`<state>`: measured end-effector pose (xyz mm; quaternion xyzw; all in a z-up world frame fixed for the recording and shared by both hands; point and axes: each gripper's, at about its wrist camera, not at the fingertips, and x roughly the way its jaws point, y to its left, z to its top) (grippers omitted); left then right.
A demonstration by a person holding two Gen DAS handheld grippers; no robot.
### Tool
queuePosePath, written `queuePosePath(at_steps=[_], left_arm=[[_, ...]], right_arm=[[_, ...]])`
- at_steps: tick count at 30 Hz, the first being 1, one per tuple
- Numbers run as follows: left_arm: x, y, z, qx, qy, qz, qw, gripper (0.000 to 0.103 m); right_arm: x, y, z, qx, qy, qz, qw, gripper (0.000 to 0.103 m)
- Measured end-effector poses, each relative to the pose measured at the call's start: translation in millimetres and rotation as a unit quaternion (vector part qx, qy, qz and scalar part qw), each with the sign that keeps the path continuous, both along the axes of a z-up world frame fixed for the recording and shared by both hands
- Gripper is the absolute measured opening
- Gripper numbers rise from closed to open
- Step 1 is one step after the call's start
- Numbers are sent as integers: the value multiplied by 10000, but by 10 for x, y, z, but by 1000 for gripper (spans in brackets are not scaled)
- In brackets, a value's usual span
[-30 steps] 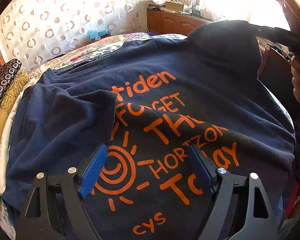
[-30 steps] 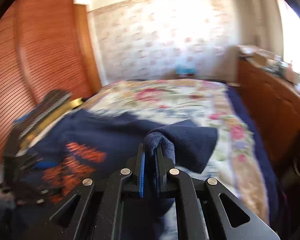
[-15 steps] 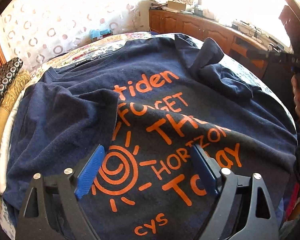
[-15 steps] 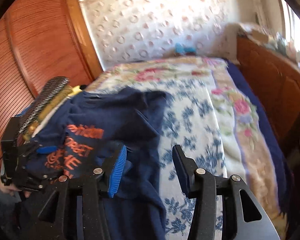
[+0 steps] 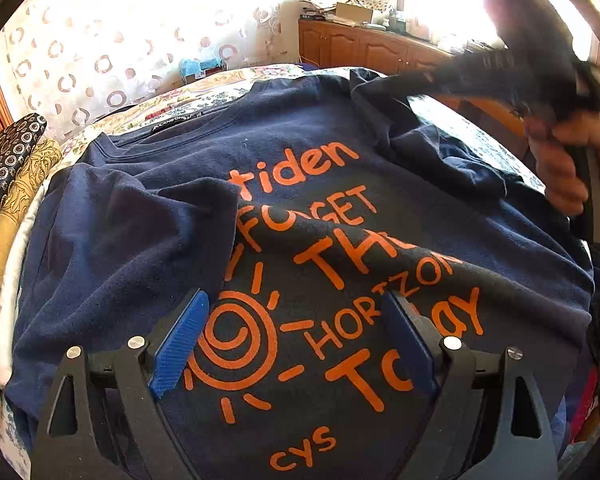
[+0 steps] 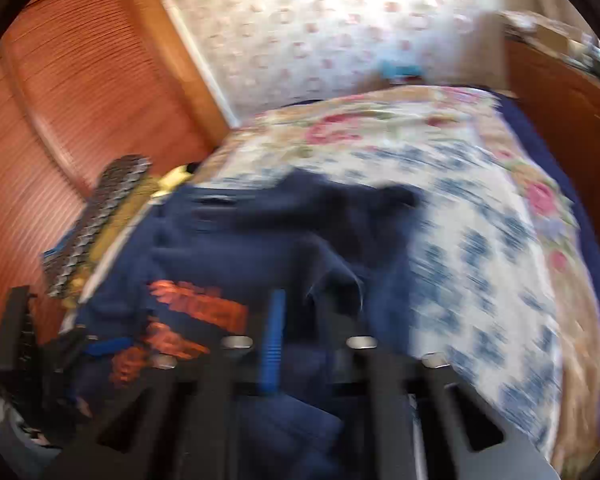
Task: Fold small clothes
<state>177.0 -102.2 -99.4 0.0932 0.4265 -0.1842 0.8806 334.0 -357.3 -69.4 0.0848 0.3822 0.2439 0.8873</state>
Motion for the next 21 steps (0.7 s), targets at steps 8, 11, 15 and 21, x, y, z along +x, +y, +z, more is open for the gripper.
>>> queuePosePath(at_steps=[8, 11, 15, 21], left_arm=[[16, 10, -1, -3, 1, 0, 10000, 88], [15, 9, -3, -4, 2, -1, 10000, 88], [12, 10, -1, -4, 1, -1, 10000, 88], [8, 18, 1, -2, 0, -1, 10000, 88]], right_arm=[[-164, 316, 281, -67, -425, 393, 9983, 44], [-241, 209, 202, -572, -361, 86, 9977, 44], [-220, 87, 71, -755, -29, -303, 9967, 44], [71, 173, -156, -677, 460, -680, 9943, 44]])
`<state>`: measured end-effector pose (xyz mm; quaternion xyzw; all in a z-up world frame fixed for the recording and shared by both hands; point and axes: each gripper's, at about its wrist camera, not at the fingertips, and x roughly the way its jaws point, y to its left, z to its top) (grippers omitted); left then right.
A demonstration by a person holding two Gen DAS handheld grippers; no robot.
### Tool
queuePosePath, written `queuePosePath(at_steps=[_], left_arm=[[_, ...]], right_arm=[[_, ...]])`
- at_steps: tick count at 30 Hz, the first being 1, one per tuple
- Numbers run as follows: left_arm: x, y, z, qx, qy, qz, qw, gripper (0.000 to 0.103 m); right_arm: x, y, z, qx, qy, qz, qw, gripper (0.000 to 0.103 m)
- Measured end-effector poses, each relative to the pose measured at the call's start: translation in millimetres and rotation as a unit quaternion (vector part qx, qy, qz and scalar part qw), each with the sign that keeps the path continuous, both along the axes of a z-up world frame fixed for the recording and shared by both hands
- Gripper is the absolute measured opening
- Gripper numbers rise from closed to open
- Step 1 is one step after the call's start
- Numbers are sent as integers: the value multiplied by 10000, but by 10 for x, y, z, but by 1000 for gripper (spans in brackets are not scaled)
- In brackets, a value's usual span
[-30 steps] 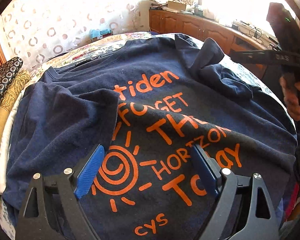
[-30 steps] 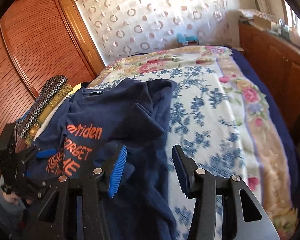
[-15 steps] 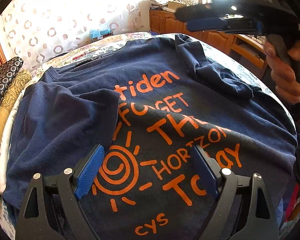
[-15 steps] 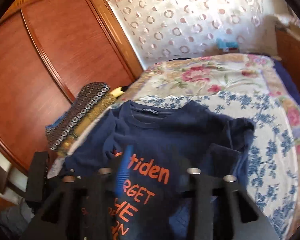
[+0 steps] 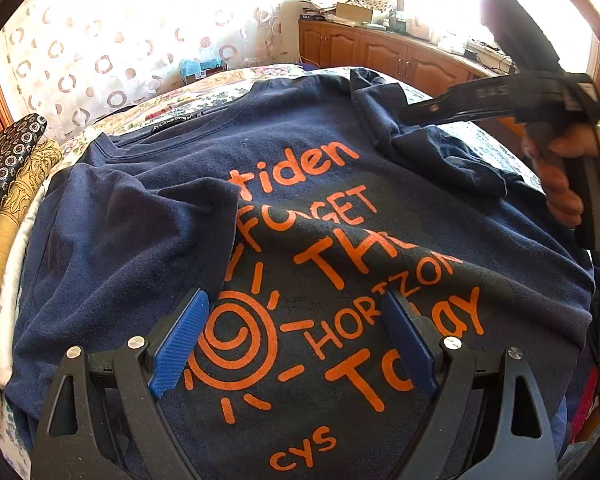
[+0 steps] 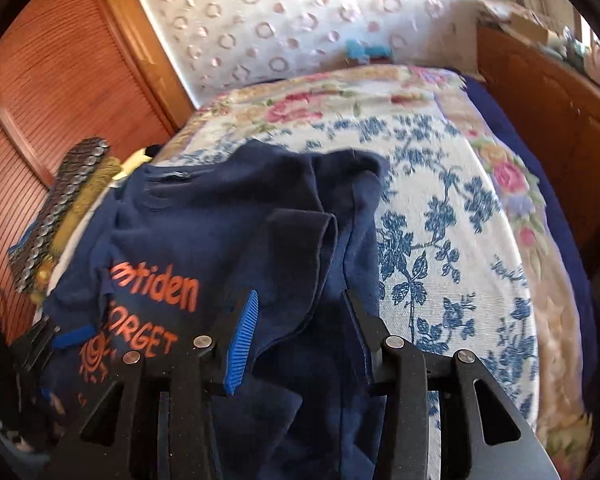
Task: Fold small clothes
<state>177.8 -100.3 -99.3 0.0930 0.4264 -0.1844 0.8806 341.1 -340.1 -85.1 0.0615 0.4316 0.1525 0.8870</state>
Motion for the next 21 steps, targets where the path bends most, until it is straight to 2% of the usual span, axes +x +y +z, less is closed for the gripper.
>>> queuePosePath(at_steps=[3, 6, 7, 12, 14, 17, 20, 21], left_arm=[[3, -5, -2, -3, 2, 1, 10000, 88], [3, -6, -2, -3, 2, 0, 10000, 88], [-2, -1, 1, -3, 1, 0, 10000, 88], [3, -6, -2, -1, 2, 0, 10000, 88], [-3, 0, 0, -2, 2, 0, 10000, 88], [2, -7, -2, -2, 2, 0, 10000, 88], [0, -5, -1, -2, 2, 0, 10000, 88], [2, -8, -2, -2, 2, -1, 10000, 88]], right_arm=[[103, 77, -24, 18, 30, -6, 10000, 43], [183, 208, -22, -219, -39, 13, 9998, 13], [184, 258, 0, -291, -108, 18, 9995, 6], [91, 520, 187, -362, -691, 456, 9959, 3], [43, 698, 272, -577, -881, 559, 9929, 3], [19, 927, 308, -663, -980, 751, 9901, 3], [34, 1062, 275, -462, -923, 998, 9896, 3], [30, 1118, 260, -308, -861, 1232, 9882, 3]])
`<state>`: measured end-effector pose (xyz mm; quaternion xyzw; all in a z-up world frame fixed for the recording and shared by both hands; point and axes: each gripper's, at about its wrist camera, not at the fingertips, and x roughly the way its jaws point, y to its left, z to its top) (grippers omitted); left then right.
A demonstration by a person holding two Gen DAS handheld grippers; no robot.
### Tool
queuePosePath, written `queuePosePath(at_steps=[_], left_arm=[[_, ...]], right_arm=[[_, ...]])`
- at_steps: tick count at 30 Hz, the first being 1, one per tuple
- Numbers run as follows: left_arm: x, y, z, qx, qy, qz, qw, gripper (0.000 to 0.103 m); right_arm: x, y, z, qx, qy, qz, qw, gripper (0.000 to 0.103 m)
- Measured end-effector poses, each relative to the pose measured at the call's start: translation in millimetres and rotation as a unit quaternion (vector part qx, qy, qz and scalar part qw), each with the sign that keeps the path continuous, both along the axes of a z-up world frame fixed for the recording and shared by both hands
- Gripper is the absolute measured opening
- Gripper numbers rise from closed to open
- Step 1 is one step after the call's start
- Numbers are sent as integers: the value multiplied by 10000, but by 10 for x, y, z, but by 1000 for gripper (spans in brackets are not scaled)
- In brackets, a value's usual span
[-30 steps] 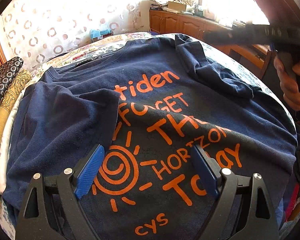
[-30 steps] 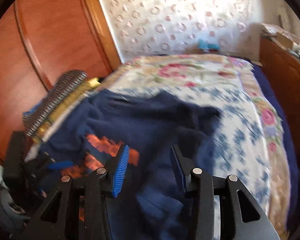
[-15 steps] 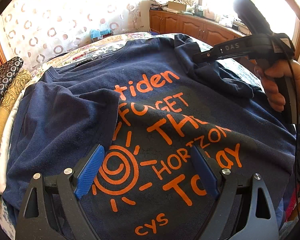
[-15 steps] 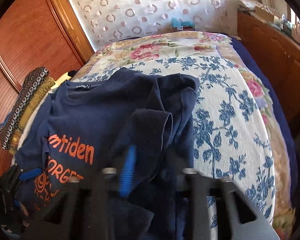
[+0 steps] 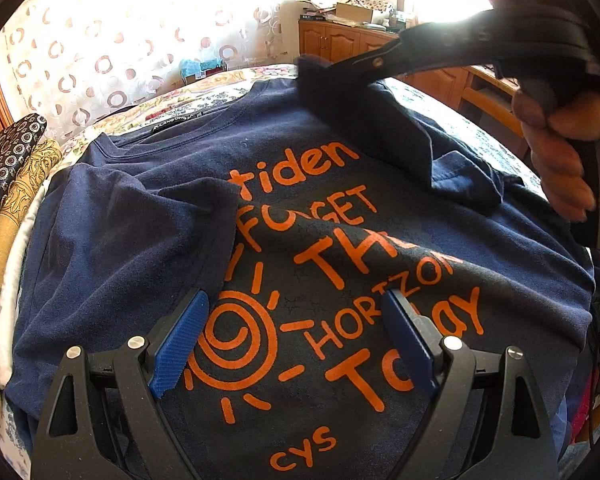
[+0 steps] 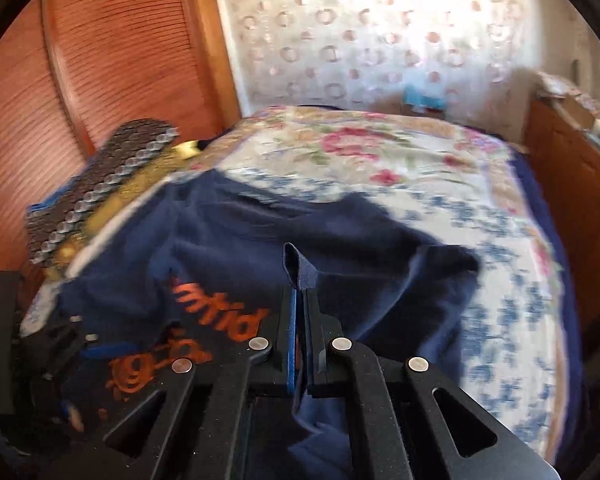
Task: Fold small clothes
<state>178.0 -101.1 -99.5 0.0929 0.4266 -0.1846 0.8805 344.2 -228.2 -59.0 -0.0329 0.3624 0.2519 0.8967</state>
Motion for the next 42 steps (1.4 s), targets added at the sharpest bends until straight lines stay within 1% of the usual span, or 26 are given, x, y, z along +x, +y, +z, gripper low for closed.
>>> queuePosePath(at_steps=[1, 2, 3, 4, 5, 6, 7, 9, 11, 16, 19, 20, 22, 23, 25, 27, 30, 33, 35, 38, 39, 40, 42], left_arm=[[-3, 3, 1, 0, 0, 0, 10000, 88], [0, 0, 0, -1, 0, 0, 10000, 88], [0, 0, 0, 0, 0, -1, 10000, 88], [-6, 6, 3, -1, 0, -1, 10000, 88], [0, -1, 0, 0, 0, 0, 10000, 88], [-1, -1, 0, 0, 0, 0, 10000, 88], [-3, 1, 1, 0, 1, -1, 10000, 88], [-1, -1, -1, 0, 1, -1, 10000, 88], [-3, 1, 0, 0, 1, -1, 10000, 88], [-3, 0, 1, 0, 1, -2, 10000, 88], [-4, 1, 0, 0, 2, -2, 10000, 88], [-2, -3, -1, 0, 2, -2, 10000, 88], [-4, 0, -1, 0, 2, -2, 10000, 88], [-4, 0, -1, 0, 2, -2, 10000, 88], [-9, 3, 1, 0, 1, -2, 10000, 88], [-2, -3, -2, -1, 1, -3, 10000, 88], [-7, 3, 1, -2, 4, -3, 10000, 88], [-3, -4, -2, -1, 2, -2, 10000, 88], [-6, 1, 0, -5, 2, 1, 10000, 88], [-3, 35, 7, -36, 5, 70, 10000, 88], [-6, 54, 14, -68, 8, 89, 9999, 88], [-6, 83, 23, -116, 10, 119, 9999, 88], [-12, 142, 39, -189, -8, 173, 9997, 88]], right_arm=[[-5, 33, -22, 84, 102, 227, 9997, 3], [-25, 79, -36, 66, 95, 308, 9995, 3], [-49, 116, -42, 31, 33, 312, 9995, 10], [-54, 123, -51, 52, 61, 354, 9993, 23], [-54, 110, -59, 117, 117, 385, 9991, 30], [-100, 31, -51, 168, 121, 371, 9991, 41], [-119, -24, -49, 189, 83, 303, 9993, 42], [-127, -157, -63, 152, 26, 125, 9998, 43], [-162, -276, -123, -45, 85, -133, 9999, 43], [-366, -381, -310, -185, 361, -172, 9990, 43], [-445, -393, -418, -88, 525, -132, 9985, 42], [-406, -402, -445, -45, 569, -105, 9983, 42], [-424, -361, -464, 8, 587, -58, 9983, 42], [-424, -373, -453, 37, 570, -26, 9984, 40], [-468, -341, -437, 111, 480, 76, 9988, 19], [-542, -342, -401, 117, 404, 164, 9990, 11], [-729, -425, -361, 104, 365, 369, 9986, 7], [-890, -409, -413, -48, 402, 488, 9980, 7], [-941, -481, -469, -105, 473, 524, 9974, 7], [-972, -510, -522, -338, 474, 450, 9973, 7], [-974, -531, -492, -290, 527, 446, 9972, 12], [-986, -537, -492, -261, 565, 424, 9972, 22], [-1025, -543, -457, -253, 493, 386, 9977, 31]])
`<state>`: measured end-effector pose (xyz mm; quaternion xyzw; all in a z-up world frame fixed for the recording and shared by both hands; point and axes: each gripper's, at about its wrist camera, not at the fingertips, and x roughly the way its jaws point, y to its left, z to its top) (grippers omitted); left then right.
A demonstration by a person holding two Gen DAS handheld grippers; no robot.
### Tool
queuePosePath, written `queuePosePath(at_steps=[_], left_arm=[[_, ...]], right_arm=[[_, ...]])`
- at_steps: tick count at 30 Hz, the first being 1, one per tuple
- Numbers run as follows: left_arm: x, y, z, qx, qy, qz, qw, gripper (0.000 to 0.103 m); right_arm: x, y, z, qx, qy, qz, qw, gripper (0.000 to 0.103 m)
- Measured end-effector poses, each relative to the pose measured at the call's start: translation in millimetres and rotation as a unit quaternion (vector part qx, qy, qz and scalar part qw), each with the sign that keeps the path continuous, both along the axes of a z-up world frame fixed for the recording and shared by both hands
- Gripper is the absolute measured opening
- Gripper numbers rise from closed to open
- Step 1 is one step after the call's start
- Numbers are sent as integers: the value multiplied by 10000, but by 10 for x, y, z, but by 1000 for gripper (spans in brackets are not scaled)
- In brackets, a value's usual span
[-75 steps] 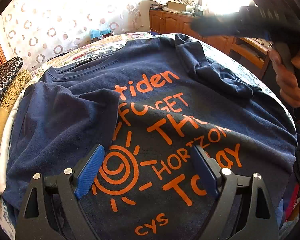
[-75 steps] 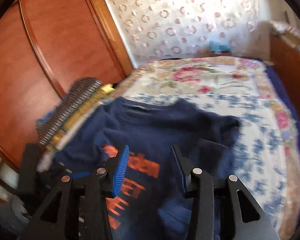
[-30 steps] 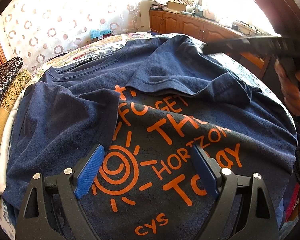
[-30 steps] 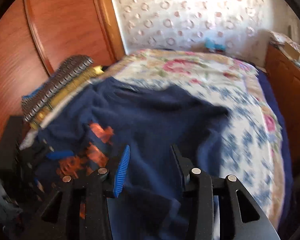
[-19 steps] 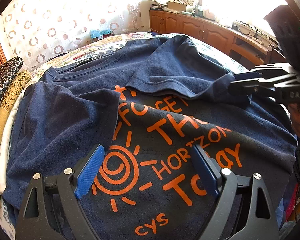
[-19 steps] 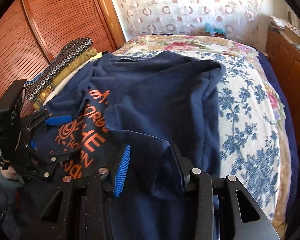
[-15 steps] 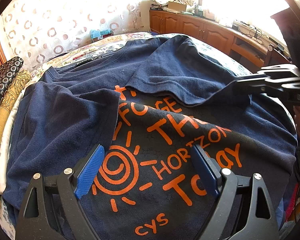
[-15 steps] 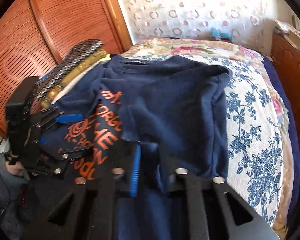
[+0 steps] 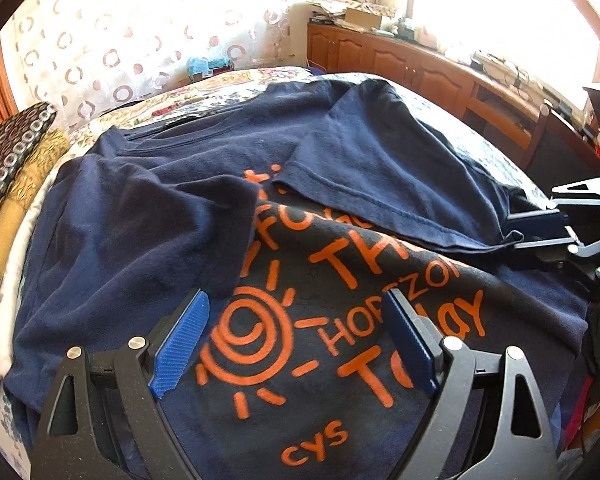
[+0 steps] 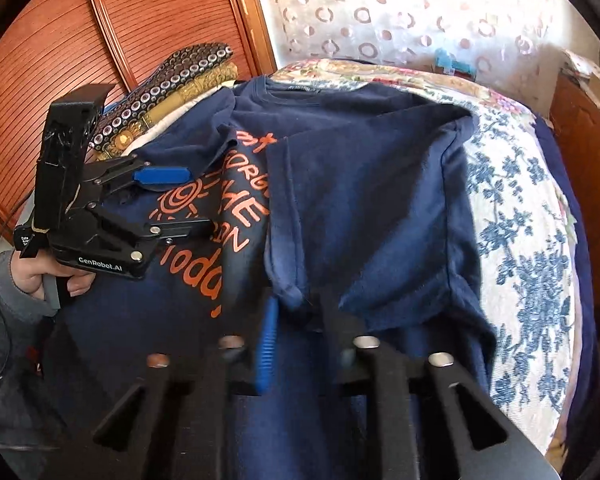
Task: Fold small clothes
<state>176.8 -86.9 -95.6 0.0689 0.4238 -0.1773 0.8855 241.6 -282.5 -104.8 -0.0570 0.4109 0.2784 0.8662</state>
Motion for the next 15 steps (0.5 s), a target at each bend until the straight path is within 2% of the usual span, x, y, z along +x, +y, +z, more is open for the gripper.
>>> queuePosePath(at_steps=[2, 4, 7, 11, 15], left_arm=[[-45, 111, 58, -37, -97, 81, 9999, 88], [-74, 224, 136, -88, -171, 161, 9997, 88], [-82, 458, 311, -151, -368, 305, 9987, 88], [3, 826, 504, -17, -633, 546, 9965, 88], [243, 1213, 612, 87, -656, 865, 9940, 88]], right_arm=[[-35, -23, 71, 51, -151, -17, 9999, 34], [-78, -44, 139, 68, -281, -65, 9996, 46], [-26, -107, 203, 40, -454, -224, 9987, 52], [180, -175, 267, -48, -619, -562, 9965, 55], [502, -226, 294, -157, -702, -872, 9936, 55]])
